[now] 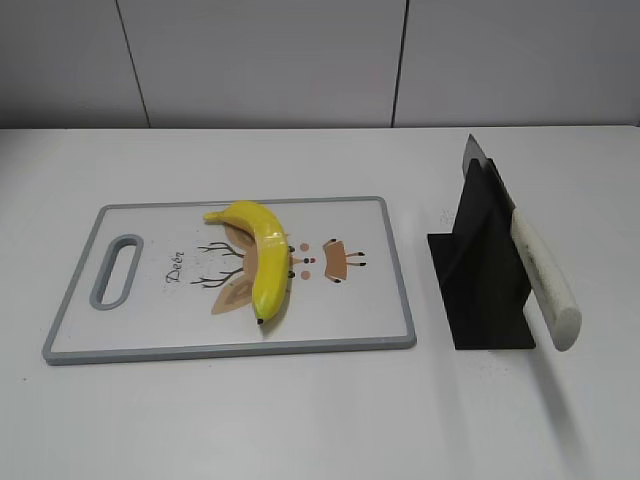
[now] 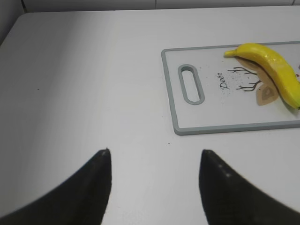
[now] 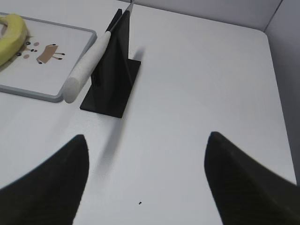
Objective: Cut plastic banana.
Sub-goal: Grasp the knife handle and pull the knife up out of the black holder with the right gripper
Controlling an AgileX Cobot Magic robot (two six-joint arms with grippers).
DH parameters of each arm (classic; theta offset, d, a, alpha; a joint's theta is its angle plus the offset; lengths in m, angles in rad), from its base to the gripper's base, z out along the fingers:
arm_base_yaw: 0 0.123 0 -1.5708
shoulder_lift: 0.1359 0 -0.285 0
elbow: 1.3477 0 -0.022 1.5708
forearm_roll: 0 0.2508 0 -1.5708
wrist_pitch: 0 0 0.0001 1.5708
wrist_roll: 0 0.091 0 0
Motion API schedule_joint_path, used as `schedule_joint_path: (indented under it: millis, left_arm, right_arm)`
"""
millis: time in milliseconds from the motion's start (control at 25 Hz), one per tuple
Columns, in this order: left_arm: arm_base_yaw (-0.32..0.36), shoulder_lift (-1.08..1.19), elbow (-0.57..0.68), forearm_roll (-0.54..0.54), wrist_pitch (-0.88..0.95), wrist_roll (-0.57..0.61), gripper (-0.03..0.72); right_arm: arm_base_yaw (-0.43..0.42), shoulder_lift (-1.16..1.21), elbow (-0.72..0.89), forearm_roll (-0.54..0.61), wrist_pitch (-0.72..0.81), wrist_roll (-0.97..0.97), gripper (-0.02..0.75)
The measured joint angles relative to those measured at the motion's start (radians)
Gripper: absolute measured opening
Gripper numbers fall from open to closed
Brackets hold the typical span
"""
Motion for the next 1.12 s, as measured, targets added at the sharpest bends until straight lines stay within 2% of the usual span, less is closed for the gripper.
schedule_joint_path:
  millis: [240, 360, 600, 800, 1120]
  left_arm:
    - [0.0, 0.0, 0.0, 0.0, 0.0, 0.0, 0.566]
    - [0.0, 0.0, 0.0, 0.0, 0.0, 0.0, 0.566]
    - [0.0, 0.0, 0.0, -0.001, 0.0, 0.0, 0.566]
    - [0.0, 0.0, 0.0, -0.001, 0.0, 0.0, 0.566]
    - [0.0, 0.0, 0.0, -0.001, 0.0, 0.0, 0.565]
  right_arm:
    - [0.0, 0.004, 0.0, 0.0, 0.0, 0.006, 0.589]
    - [0.0, 0.092, -0.02, 0.0, 0.017, 0.017, 0.589]
    - [0.0, 0.449, -0.197, 0.005, 0.043, 0.095, 0.589]
    - [0.0, 0.747, -0.394, 0.012, 0.159, 0.154, 0.589]
    - [0.0, 1.096, -0.576, 0.132, 0.178, 0.169, 0.589]
